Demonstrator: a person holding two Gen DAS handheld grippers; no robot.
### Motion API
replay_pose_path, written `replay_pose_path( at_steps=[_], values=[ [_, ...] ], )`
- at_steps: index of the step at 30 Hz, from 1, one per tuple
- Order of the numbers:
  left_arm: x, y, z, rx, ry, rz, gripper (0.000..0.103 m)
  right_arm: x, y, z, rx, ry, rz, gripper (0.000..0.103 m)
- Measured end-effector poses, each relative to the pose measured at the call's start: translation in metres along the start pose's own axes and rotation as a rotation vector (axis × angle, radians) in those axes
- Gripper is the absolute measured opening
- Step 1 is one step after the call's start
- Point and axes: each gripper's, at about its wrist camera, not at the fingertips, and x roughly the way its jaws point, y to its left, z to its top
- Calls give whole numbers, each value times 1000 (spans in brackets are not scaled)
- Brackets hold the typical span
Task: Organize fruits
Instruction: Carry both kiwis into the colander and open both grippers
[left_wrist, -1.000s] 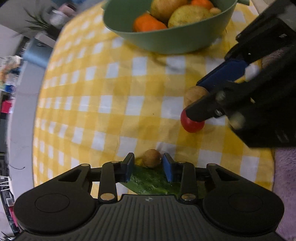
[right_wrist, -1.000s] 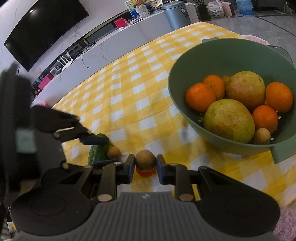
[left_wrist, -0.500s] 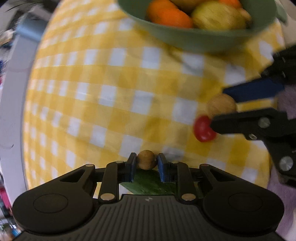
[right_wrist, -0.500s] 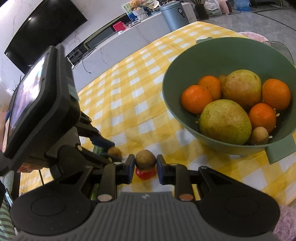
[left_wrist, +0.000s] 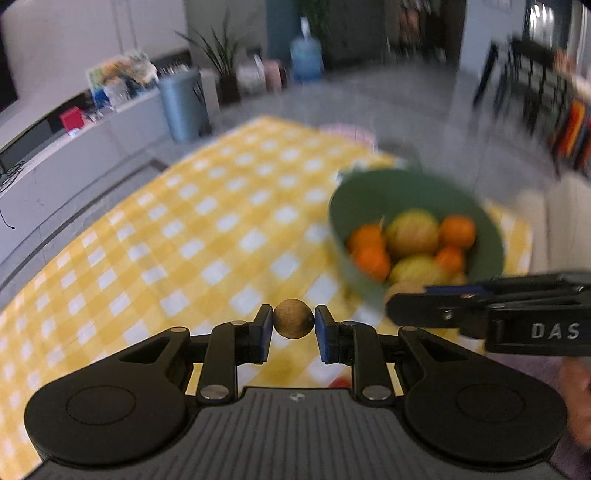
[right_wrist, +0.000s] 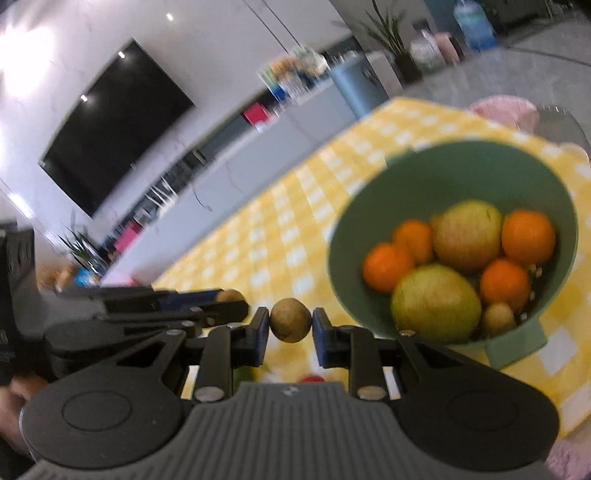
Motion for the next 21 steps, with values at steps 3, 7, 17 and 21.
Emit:
replay_pose_path(
  at_steps=[3, 7, 17, 21],
  values=[
    [-15, -13, 1, -86, -103, 4, 27, -15, 2, 3, -34, -81, 1, 21],
    [-30, -17, -3, -226, -224, -59, 27, -36, -6, 11, -18, -181, -3, 22],
    [-3, -21, -20, -435, -233, -250, 27, -69, -70, 18, 252, -345, -118, 22],
    [8, -26, -20, -423, -230, -263, 27, -71, -83, 17, 317, -362, -151, 22]
  ],
)
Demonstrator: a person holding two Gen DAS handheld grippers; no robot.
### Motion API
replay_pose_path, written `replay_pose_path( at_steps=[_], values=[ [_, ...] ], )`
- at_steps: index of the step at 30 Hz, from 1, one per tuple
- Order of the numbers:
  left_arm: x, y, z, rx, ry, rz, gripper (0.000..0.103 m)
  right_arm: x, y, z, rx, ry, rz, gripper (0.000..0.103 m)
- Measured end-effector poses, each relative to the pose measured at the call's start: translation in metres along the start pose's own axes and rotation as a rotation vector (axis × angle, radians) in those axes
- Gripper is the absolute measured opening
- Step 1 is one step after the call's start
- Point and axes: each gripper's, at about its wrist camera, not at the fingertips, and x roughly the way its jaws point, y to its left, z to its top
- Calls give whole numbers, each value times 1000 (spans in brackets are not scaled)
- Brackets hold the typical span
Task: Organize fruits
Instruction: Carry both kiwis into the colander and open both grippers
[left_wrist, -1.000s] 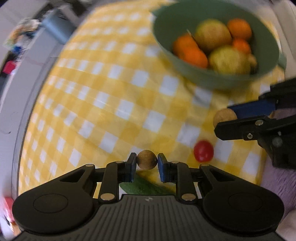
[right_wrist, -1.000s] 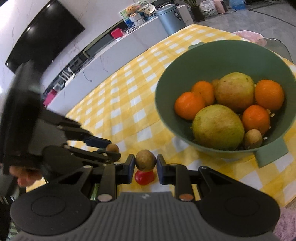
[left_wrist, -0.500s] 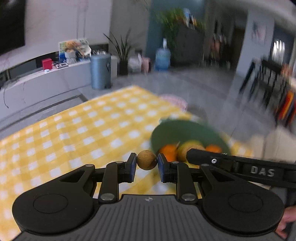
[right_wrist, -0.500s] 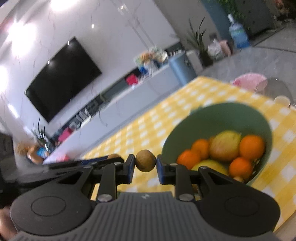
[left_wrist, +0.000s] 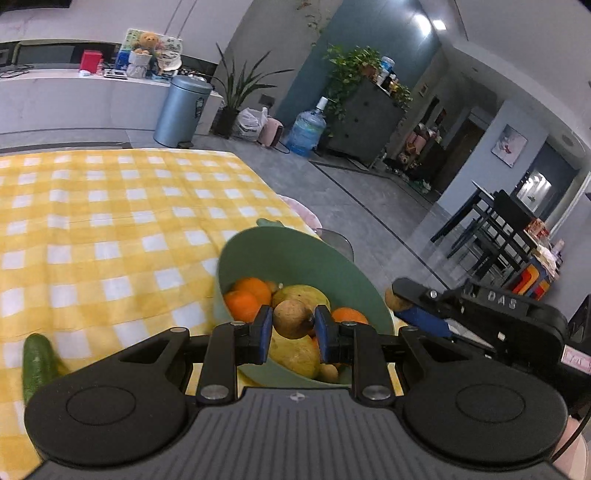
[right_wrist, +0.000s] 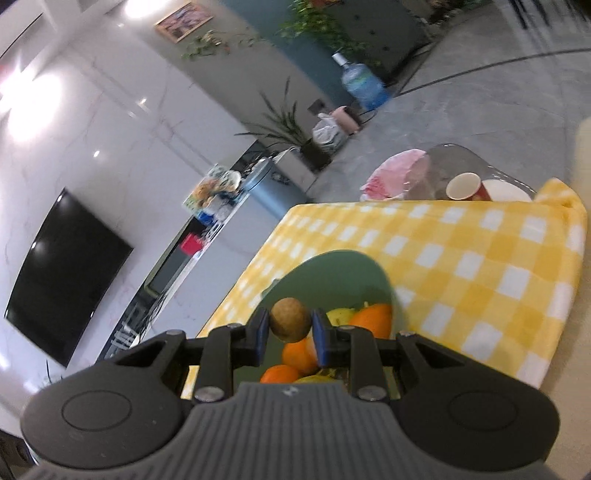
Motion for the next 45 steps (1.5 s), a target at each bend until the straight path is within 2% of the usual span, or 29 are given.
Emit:
replay_pose_path(
  at_steps=[4, 7, 12, 15, 19, 20, 21, 23, 25, 32, 38, 40, 42, 44, 45],
  values=[
    [8, -1, 2, -4, -1, -45, 27, 10, 2, 2, 14, -40, 7, 22],
    [17, -3, 4, -16, 10, -42, 27, 28, 0, 6, 21, -71, -33, 22],
    [29, -5, 4, -12, 18, -47, 27, 43, -3, 15, -10, -68, -72, 23],
    [36, -6, 5, -12, 27, -52, 27, 57, -13, 21, -10, -31, -98, 23],
    [44, -6, 4, -12, 37, -46, 27, 65, -28, 24, 75, 23, -51, 25],
    [44, -6, 4, -12, 38, -38, 27, 65, -30, 24, 85, 25, -42, 28],
    [45, -6, 3, -8, 38, -27, 27, 65, -31, 25, 88, 21, -39, 37],
    [44, -4, 2, -12, 34, -8, 27, 63, -31, 26, 88, 16, -38, 40],
    [42, 2, 1, -55, 35, -25, 27, 62, -32, 26, 95, 16, -33, 43],
    [26, 6, 2, -70, -6, -34, 27, 60, -34, 26, 104, 36, -5, 47],
    [40, -2, 5, -54, 10, -72, 27, 59, -31, 25, 100, 46, 4, 47],
    [44, -4, 4, -48, 13, -50, 27, 57, -31, 26, 99, 46, 8, 47],
    [45, -3, 3, -50, 2, -28, 36, 57, -30, 26, 97, 49, 10, 47],
    [43, -3, 2, -54, 3, -34, 54, 57, -30, 25, 93, 53, 10, 47],
    [42, -3, 1, -62, -2, -41, 60, 58, -30, 26, 94, 53, 11, 47]
  ],
)
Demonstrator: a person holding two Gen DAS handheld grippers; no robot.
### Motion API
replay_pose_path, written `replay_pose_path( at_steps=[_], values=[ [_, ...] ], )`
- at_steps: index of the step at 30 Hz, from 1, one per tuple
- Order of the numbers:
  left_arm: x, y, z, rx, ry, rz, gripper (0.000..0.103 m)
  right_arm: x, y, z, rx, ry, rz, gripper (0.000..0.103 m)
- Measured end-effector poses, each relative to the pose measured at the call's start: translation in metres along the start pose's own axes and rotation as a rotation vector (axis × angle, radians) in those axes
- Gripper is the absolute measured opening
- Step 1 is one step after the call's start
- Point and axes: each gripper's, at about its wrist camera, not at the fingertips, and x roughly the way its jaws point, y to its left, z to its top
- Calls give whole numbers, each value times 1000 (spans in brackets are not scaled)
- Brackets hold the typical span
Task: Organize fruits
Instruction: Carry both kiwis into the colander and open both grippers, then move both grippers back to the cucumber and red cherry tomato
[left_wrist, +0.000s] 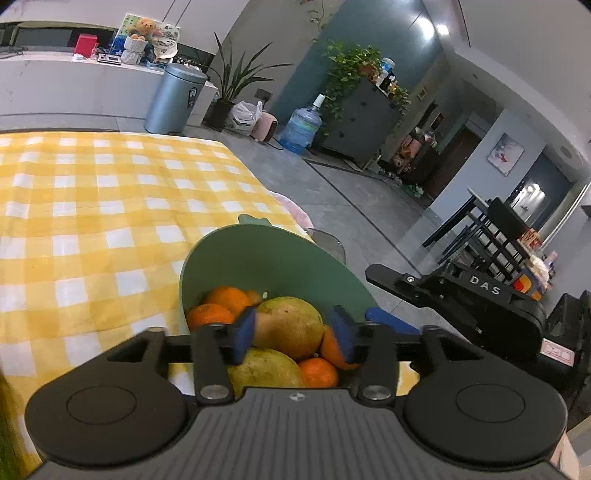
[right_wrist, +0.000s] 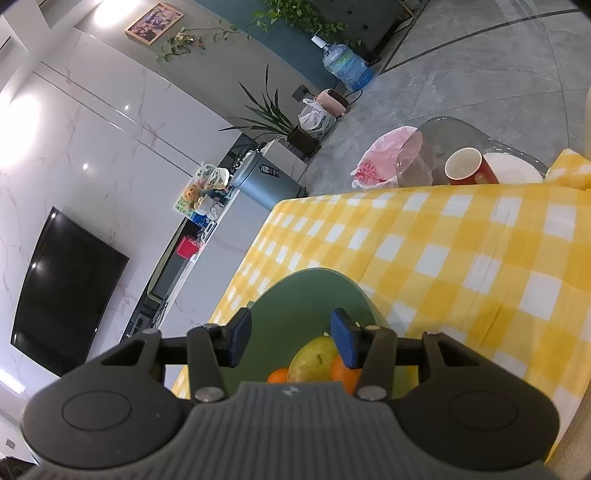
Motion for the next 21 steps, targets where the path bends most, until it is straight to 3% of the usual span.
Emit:
replay_pose_path(
  at_steps=[6, 16, 21],
  values=[
    [-15, 1, -1, -16, -34, 6, 75, -1, 3, -2, -12, 4, 8, 47],
    [-53, -6, -5, -10, -72, 107, 85, -10, 15, -9, -46, -11, 36, 52],
    [-77, -7, -2, -27, -107, 171, 86, -11, 29, -20, -127, 1, 20, 56]
  ],
)
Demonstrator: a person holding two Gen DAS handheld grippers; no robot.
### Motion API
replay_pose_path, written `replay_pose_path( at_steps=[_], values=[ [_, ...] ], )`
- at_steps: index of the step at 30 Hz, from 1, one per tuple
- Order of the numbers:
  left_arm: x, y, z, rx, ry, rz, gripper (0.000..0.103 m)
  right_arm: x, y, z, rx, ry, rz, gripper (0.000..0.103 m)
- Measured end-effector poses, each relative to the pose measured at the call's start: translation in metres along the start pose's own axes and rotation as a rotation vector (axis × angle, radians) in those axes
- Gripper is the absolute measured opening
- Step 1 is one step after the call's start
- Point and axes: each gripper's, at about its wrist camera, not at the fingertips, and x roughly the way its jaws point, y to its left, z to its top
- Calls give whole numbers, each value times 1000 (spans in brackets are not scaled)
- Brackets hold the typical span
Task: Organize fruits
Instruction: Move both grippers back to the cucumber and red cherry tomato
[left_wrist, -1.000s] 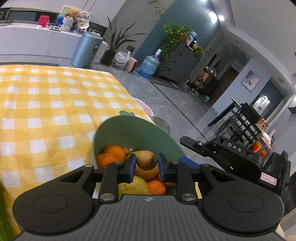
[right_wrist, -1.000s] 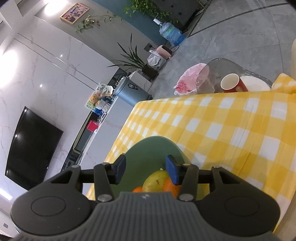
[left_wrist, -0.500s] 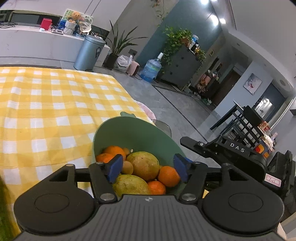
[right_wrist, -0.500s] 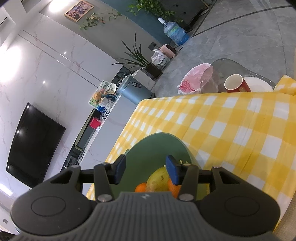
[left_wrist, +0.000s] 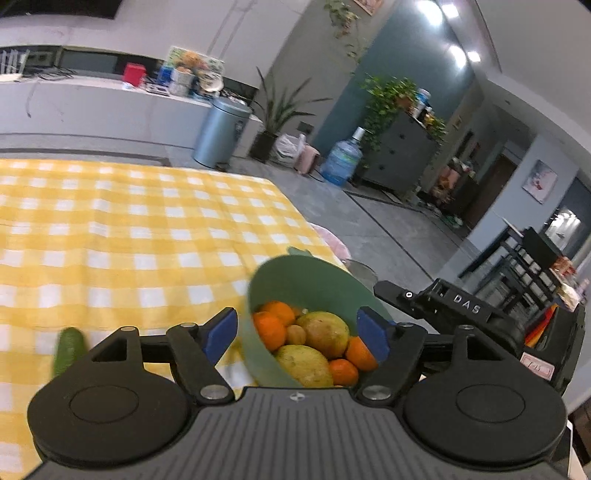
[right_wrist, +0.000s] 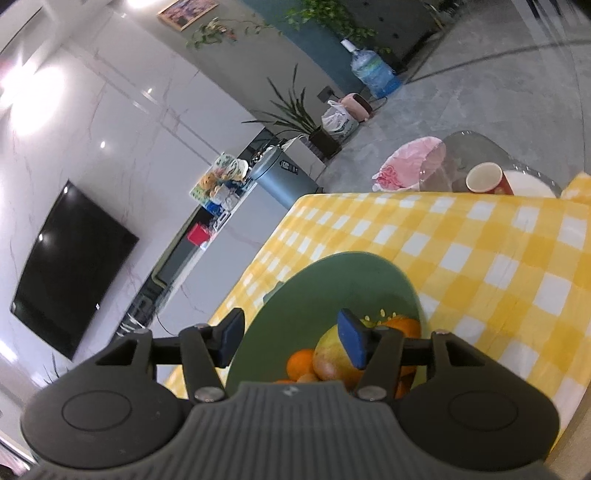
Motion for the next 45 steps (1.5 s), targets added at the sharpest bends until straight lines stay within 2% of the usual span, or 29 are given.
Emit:
replay_pose_path(
  at_steps=[6, 13, 20, 23, 26, 29, 32, 34, 41, 45],
  values=[
    [-34, 4, 5, 14, -34, 75, 86, -4, 20, -12, -125, -7, 3, 58],
    [-73, 15, 3, 38, -48, 147, 86, -14, 43, -27, -191, 16, 71, 58],
    [-95, 35, -7, 37, -52, 268, 86, -18, 80, -57, -289, 83, 131, 57],
    [-99, 49, -14, 19, -34, 310, 86, -16, 94, -71, -325, 134, 160, 51],
    [-94, 64, -24, 26, 12, 324, 86, -14, 109, -88, -364, 193, 186, 51],
    [-89, 77, -39, 32, 47, 301, 86, -5, 122, -106, -444, 304, 162, 49],
    [-81, 91, -47, 2, 75, 303, 86, 5, 127, -122, -521, 376, 112, 47],
    [-78, 101, -50, -26, 90, 300, 86, 14, 127, -128, -528, 415, 67, 45],
    [-65, 131, -61, -118, 149, 293, 86, 32, 106, -128, -444, 470, -9, 37],
    [-59, 136, -66, -131, 162, 287, 86, 39, 106, -134, -455, 496, -48, 37]
  ],
)
